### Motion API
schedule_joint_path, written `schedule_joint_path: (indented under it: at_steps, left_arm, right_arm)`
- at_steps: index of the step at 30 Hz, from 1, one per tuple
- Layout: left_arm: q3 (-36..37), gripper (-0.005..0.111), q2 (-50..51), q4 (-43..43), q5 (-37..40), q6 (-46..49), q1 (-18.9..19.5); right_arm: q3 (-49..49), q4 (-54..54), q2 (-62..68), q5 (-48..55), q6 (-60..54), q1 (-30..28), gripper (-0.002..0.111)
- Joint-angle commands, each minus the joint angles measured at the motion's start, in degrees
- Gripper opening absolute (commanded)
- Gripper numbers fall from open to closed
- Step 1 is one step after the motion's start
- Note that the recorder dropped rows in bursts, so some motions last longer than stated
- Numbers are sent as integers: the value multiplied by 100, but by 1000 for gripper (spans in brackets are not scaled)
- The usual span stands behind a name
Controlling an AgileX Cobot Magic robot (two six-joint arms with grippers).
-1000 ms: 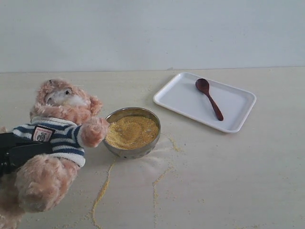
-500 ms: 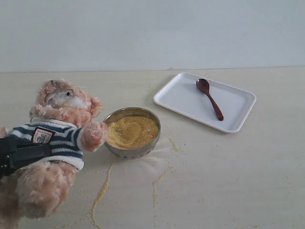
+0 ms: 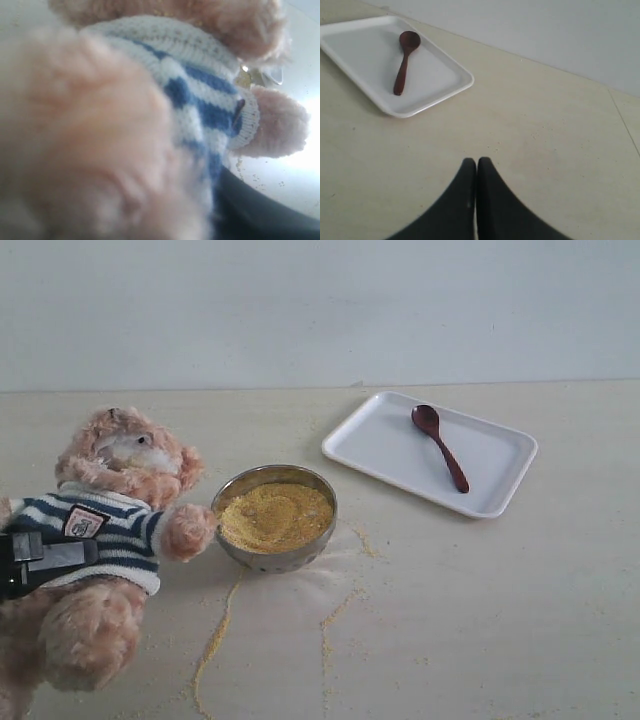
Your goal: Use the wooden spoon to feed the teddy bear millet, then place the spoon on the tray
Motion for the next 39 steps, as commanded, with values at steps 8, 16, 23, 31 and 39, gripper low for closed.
schedule_joint_path:
  at_steps: [8,16,23,31,39]
  left_arm:
    - [-533,5,666,-105,-386,12,-22]
    - [-725,5,941,-105,-424,12,-22]
    - [-737,5,1244,-105,-424,12,-22]
    - [-737,5,1365,-105,-424,12,-22]
    - [-737,12,1365,-105,-424,12,-22]
  right_arm:
    - [6,-93,14,-18,-8,-15,0]
    - [6,-93,14,-162,4,-15,0]
    - [6,-93,14,-393,4,-15,0]
    - [6,-93,14,-420,4,-15,0]
    - [6,-93,14,-420,4,-15,0]
